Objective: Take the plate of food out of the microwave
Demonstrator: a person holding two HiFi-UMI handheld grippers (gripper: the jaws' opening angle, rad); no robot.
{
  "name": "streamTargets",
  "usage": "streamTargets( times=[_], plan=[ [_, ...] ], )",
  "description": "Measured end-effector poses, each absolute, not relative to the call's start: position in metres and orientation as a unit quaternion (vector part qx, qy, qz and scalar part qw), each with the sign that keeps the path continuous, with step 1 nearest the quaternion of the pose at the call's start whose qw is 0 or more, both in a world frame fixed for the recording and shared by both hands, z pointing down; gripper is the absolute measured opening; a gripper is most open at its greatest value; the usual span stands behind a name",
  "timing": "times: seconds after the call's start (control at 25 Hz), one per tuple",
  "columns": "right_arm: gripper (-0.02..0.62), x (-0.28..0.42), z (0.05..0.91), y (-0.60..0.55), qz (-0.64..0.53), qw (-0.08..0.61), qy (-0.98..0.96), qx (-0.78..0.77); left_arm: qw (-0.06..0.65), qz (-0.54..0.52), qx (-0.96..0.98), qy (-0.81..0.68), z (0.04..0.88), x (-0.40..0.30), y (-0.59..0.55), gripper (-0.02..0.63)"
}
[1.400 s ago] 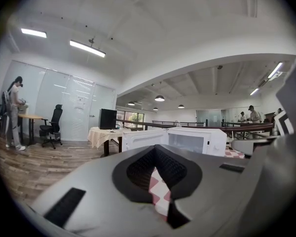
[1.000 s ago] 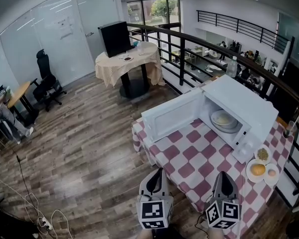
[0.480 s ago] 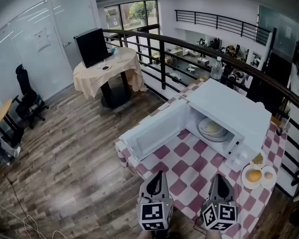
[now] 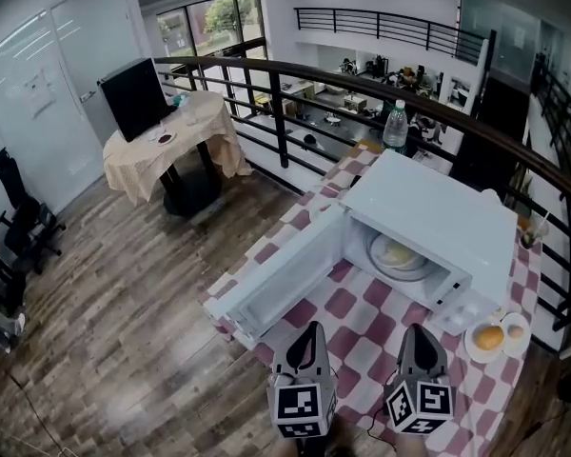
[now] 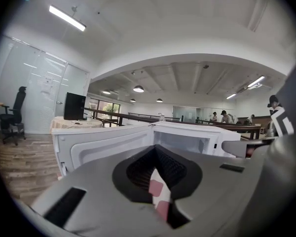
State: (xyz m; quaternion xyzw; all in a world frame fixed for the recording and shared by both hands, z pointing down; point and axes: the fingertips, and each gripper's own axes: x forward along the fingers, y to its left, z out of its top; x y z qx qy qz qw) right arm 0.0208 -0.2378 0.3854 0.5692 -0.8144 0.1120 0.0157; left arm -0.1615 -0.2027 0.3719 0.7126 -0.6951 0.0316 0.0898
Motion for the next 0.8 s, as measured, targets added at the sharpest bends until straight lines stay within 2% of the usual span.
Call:
streamTargets(
  times=[0.8],
  plan=[
    [-0.009, -0.001, 0.41, -0.306, 0.13, 0.04, -0.759, 0.637, 0.114, 0.059, 0.778, -0.615, 0.404, -0.17, -0.298, 0.014]
  ],
)
